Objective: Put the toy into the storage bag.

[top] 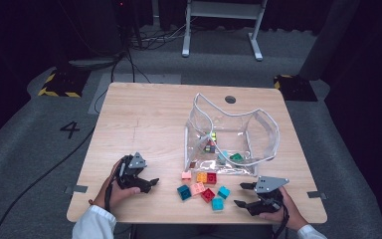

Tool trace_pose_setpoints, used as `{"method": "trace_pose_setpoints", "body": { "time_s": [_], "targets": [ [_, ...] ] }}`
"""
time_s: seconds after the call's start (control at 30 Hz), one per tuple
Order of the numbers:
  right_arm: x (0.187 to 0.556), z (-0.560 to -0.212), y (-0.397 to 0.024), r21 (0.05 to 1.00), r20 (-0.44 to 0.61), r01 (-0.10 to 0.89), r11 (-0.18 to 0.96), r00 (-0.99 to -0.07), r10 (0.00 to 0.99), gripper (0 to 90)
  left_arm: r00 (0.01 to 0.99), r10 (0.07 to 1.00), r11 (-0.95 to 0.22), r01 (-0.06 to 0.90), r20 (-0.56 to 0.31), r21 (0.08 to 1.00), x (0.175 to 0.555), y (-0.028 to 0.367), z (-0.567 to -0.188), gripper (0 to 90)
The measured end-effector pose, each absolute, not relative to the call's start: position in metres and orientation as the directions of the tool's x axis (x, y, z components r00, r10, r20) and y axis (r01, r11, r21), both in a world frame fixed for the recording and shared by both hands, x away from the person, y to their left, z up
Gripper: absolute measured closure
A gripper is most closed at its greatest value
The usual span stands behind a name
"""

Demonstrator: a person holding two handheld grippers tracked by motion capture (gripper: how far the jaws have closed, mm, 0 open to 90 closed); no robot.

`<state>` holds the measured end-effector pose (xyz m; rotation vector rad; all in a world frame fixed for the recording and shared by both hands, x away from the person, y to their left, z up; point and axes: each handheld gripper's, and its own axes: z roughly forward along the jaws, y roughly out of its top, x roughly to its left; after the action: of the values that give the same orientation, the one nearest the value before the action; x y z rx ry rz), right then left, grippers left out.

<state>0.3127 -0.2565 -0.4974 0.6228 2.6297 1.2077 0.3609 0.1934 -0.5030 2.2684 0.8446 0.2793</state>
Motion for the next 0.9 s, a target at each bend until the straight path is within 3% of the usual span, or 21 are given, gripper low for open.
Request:
{"method": "trace_pose_setpoints", "body": {
  "time_s": [0.5, 0.77, 0.9],
  "targets": [
    [0.319, -0.503, -0.222, 0.759, 0.004, 0.284, 0.585, -0.902, 0.432, 39.4, 0.765, 0.643, -0.551, 0.494, -0.036, 0.673, 0.361, 0.194, -0.503, 11.4],
    [0.328, -0.503, -0.220, 0.766, -0.014, 0.274, 0.582, -0.897, 0.442, 55.8, 0.766, 0.642, -0.552, 0.493, -0.034, 0.673, 0.361, 0.194, -0.503, 11.4],
    [0.332, -0.503, -0.230, 0.771, -0.022, 0.283, 0.571, -0.883, 0.468, 68.7, 0.766, 0.642, -0.552, 0.494, -0.035, 0.672, 0.361, 0.194, -0.503, 11.4]
  ]
}}
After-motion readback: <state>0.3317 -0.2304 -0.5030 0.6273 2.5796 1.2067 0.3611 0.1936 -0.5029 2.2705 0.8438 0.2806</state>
